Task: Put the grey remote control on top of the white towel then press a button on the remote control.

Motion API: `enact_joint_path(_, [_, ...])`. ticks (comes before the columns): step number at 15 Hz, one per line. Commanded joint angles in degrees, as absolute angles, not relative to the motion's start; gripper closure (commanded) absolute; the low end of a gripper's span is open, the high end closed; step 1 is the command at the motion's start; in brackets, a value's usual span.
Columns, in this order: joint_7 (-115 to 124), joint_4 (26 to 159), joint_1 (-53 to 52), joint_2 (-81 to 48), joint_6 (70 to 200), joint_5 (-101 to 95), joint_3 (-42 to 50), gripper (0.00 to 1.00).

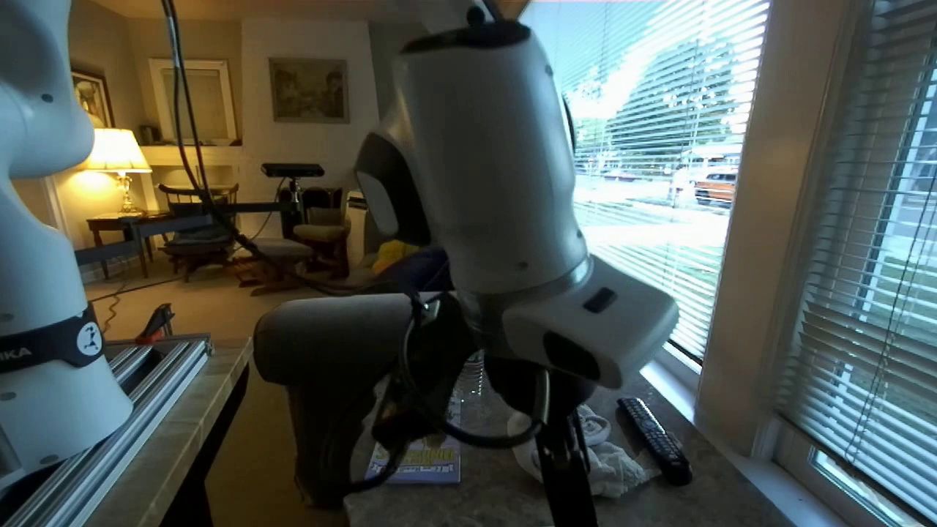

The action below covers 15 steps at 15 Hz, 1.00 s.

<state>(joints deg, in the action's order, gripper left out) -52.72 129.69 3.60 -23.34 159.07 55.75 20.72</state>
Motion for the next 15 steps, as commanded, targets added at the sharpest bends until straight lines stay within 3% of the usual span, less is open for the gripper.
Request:
enact_joint_path(1, [-49.77, 122.72, 3.81, -32.79, 159.70, 55.85, 19.88, 0.00])
enact_joint_path(5, [-42.10, 117.97, 1.38, -39.20, 158.32, 52.76, 21.63, 0.00])
enact_joint_path(6, [-37.50, 117.67, 6.47, -38.87, 160.31, 46.77, 16.07, 0.00])
enact_joint_path(15, [-22.90, 113.48, 16.61, -41.12, 160.57, 26.33, 1.96, 0.00])
